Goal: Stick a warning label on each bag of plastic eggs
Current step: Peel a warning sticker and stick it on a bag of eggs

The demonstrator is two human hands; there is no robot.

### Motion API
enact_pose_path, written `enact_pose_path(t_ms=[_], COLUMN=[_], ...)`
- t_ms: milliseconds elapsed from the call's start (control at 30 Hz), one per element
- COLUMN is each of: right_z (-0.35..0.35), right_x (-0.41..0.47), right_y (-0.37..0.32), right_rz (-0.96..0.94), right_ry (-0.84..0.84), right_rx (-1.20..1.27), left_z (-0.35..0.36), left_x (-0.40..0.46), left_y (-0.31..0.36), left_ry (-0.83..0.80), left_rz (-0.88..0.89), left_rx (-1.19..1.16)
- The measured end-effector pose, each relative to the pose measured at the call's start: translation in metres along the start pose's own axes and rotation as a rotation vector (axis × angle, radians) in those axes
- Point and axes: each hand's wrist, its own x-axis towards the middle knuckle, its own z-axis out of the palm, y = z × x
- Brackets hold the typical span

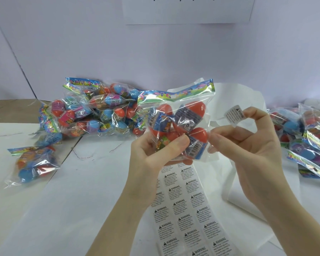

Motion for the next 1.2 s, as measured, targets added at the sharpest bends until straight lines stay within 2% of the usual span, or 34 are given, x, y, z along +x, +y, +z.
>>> enact_pose_path(t_ms=[200, 500, 800, 967, 1133, 1200], right_z=[0.001, 0.005, -0.005, -0.008, -0.006, -0.003], right_x=[0.000, -0.001, 0.004, 0.005, 0.005, 0.003], right_y=[0.001, 0.002, 0.004, 0.004, 0.004, 0.008], right_rz=[0.000, -0.107, -0.102, -0.087, -0.002, 0.021], right_ry=[0.047, 0.077, 0.062, 0.103, 0.080, 0.045], right_rx=[0.060, -0.006, -0.087, -0.061, -0.073, -0.091], left_z=[0.001, 0.004, 0.002, 0.004, 0.005, 0.004], left_x=[0.000, 0.001, 0.002, 0.002, 0.003, 0.003], left_y=[-0.001, 0.000, 0.004, 0.002, 0.001, 0.000], left_ry=[-0.001, 0.162, 0.168, 0.133, 0.136, 0.121], left_rz=[0.014, -0.024, -0.068, -0.172, -0.199, -0.204], left_rx=[-0.008, -0.032, -0.074, -0.102, -0.164, -0.099])
